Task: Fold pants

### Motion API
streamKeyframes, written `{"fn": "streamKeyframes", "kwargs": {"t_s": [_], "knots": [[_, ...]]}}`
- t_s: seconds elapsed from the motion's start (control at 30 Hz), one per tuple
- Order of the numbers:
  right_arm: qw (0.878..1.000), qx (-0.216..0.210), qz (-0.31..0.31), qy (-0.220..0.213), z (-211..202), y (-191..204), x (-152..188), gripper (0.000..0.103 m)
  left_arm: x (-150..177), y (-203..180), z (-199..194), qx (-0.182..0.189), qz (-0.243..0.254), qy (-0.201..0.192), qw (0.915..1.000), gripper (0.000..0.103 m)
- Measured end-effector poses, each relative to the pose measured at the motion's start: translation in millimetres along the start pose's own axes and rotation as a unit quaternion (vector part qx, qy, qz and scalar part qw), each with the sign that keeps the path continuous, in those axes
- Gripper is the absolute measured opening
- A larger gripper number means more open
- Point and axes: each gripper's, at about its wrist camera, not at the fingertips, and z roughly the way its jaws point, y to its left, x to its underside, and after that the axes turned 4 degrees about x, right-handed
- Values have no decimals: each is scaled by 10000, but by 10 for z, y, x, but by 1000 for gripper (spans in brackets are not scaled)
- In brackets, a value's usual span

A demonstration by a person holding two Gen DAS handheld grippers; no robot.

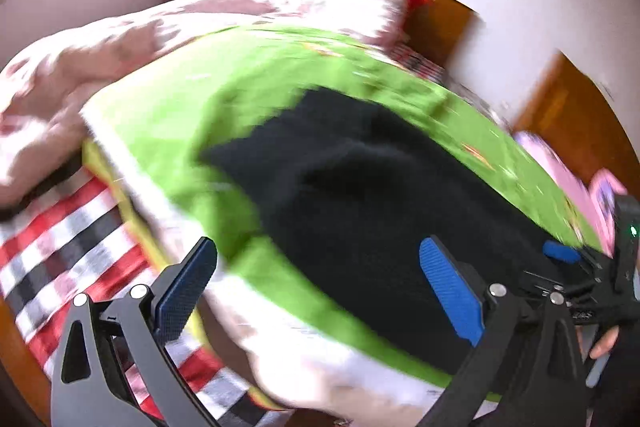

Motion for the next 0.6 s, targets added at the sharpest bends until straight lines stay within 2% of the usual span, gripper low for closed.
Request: {"fn": "streamKeyframes", "kwargs": {"t_s": [0.1, 0.17, 0.27, 0.33, 0.47, 0.53, 0.6], "knots": [[9996, 173, 149, -142, -79, 95, -109, 99, -64, 359, -30, -14, -515, 56, 9987, 101], [9991, -79, -60, -413, -228, 347, -147, 99, -83, 550, -84, 20, -822, 15, 9966, 101], [9948, -323, -737, -625, -348, 904, -155, 99, -75, 716, -131, -78, -1043, -3, 9945, 101], [9889, -427, -1288, -610, -339, 1290, -152, 99, -58, 756, -126, -94, -1122, 35, 9936, 101], [9749, -65, -2185, -420, -157, 1804, -123, 99, -35, 806, -100, -90, -1123, 87, 9936, 101], [9713, 125, -2359, -292, -36, 1888, -123, 99, -32, 837, -86, -25, -1115, 118, 9937, 101], [9704, 196, -2380, -355, 12, 1887, -139, 99, -25, 852, -83, 41, -1098, 141, 9938, 101]]}}
